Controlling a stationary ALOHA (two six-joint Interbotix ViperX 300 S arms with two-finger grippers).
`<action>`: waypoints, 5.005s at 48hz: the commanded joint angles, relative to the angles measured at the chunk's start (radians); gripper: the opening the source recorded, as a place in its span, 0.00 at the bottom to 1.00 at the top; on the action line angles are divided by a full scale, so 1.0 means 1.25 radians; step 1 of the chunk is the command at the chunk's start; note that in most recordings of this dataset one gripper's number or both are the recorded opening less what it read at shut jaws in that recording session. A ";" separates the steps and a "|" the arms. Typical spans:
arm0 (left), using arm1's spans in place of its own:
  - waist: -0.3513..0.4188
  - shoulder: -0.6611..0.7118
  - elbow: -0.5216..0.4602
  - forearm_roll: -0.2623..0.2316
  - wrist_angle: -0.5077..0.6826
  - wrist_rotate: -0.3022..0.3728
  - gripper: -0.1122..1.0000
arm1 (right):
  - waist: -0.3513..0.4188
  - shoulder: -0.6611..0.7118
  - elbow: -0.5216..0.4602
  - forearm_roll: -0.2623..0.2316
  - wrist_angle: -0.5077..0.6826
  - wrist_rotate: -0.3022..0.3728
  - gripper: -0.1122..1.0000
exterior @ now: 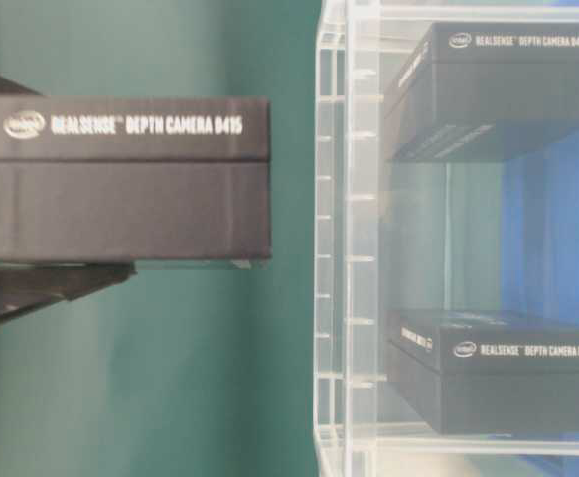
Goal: Take the box out of the case with the right arm.
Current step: 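Carry the box toward the front and lower it onto the cloth, then open the right gripper and withdraw it to the right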
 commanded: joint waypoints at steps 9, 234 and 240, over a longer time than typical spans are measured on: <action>0.002 0.005 -0.020 0.002 -0.002 0.000 0.12 | 0.090 -0.038 -0.025 -0.006 0.000 0.067 0.68; 0.002 0.005 -0.018 0.002 -0.009 0.002 0.12 | 0.202 -0.512 0.873 0.054 -0.313 0.322 0.91; 0.002 0.005 -0.020 0.002 -0.009 0.002 0.12 | 0.189 -0.515 0.874 0.052 -0.314 0.310 0.91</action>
